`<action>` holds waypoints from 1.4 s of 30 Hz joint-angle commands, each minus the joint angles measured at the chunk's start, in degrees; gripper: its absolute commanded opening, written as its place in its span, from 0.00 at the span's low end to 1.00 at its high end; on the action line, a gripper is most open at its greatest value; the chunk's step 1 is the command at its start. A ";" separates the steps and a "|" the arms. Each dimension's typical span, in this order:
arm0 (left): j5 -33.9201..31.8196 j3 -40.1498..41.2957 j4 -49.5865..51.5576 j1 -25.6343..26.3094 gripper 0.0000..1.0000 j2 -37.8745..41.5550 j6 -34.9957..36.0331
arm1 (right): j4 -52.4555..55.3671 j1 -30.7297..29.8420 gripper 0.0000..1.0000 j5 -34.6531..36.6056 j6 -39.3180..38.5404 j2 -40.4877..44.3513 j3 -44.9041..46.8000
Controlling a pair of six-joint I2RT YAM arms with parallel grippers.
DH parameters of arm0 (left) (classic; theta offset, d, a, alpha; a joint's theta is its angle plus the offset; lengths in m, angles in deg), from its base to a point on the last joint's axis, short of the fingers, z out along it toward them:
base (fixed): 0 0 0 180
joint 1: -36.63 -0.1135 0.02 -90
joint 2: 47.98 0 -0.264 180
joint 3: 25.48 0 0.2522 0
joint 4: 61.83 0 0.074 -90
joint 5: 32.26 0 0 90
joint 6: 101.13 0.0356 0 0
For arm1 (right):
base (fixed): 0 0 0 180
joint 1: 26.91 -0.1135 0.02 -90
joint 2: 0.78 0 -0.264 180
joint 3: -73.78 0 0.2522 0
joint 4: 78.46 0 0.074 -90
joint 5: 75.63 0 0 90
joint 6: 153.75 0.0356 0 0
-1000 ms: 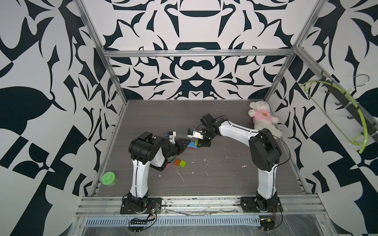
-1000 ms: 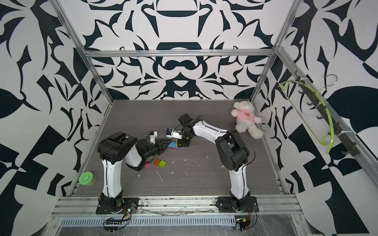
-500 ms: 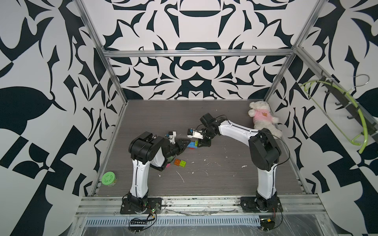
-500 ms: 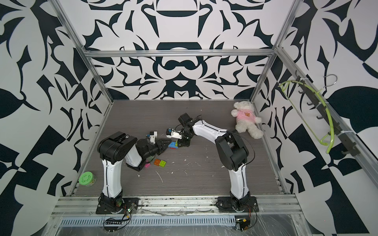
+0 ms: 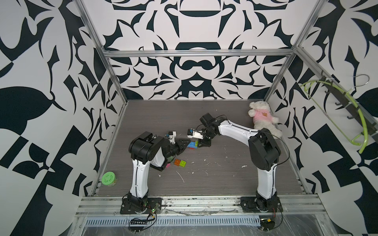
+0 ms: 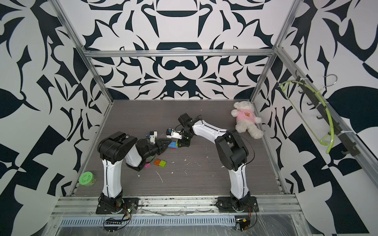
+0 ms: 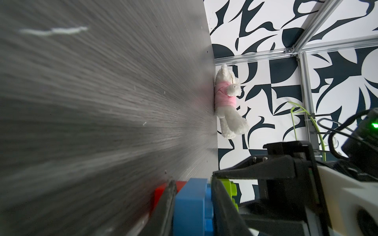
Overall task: Assemble the letter v with lego
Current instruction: Assemble the lego brick with the lego brick.
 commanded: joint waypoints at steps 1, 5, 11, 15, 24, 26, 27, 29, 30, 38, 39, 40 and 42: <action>0.42 -0.11 4.36 -0.37 0.14 -3.12 1.49 | 1.39 -0.40 0.00 3.74 0.49 -2.23 -0.02; 0.53 -0.25 4.36 -0.45 0.14 -3.20 1.49 | 1.34 -0.40 0.00 4.94 0.82 -1.63 0.65; 0.71 -0.73 4.36 -0.45 0.14 -4.10 1.31 | 0.60 -1.01 0.00 4.52 0.63 -2.59 0.71; 0.88 -0.82 4.36 -0.45 0.13 -4.07 1.48 | 3.00 -1.63 0.00 3.97 1.27 -3.43 -2.10; 0.46 0.20 4.43 -0.37 0.10 -4.09 3.33 | 6.26 -2.56 0.00 7.44 5.74 -4.88 -5.08; 0.68 -0.11 4.32 -0.37 0.10 -4.60 3.17 | 6.07 -2.59 0.00 6.06 6.02 -4.71 -4.75; 0.70 -0.19 4.36 -0.37 0.10 -4.78 3.16 | 5.97 -2.59 0.00 5.76 6.74 -4.85 -4.95; 0.70 -0.15 4.36 -0.37 0.10 -4.76 3.07 | 6.53 -2.67 0.00 4.71 7.61 -5.31 -5.70; 0.62 -0.03 4.36 -0.37 0.10 -4.63 3.15 | 6.24 -2.68 0.00 4.53 7.96 -5.47 -5.80; 0.62 0.17 4.36 -0.37 0.11 -4.32 3.16 | 1.20 -2.51 0.41 4.68 11.67 -2.82 -5.84; 0.62 0.17 4.36 -0.37 0.10 -4.36 3.11 | 0.04 -2.58 0.45 4.33 12.35 -1.99 -5.78; 0.62 0.14 4.30 -0.37 0.10 -4.45 3.07 | -0.65 -2.56 0.46 3.68 12.67 -1.21 -5.65; 0.54 0.20 4.36 -0.37 0.11 -4.37 3.07 | -2.36 -2.45 0.49 2.58 13.49 0.37 -5.34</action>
